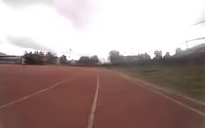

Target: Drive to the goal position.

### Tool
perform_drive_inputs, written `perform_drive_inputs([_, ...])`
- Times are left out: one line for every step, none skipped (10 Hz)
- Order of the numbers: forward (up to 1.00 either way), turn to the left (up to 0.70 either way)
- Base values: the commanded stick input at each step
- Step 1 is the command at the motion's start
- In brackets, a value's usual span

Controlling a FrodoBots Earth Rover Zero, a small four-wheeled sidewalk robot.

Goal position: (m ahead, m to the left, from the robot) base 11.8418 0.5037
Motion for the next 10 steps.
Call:
perform_drive_inputs([0.7,0.0])
perform_drive_inputs([0.7,0.0])
perform_drive_inputs([0.7,0.0])
perform_drive_inputs([0.7,0.0])
perform_drive_inputs([0.7,0.0])
perform_drive_inputs([0.7,0.0])
perform_drive_inputs([0.7,0.0])
perform_drive_inputs([0.7,0.0])
perform_drive_inputs([0.7,0.0])
perform_drive_inputs([0.7,0.0])
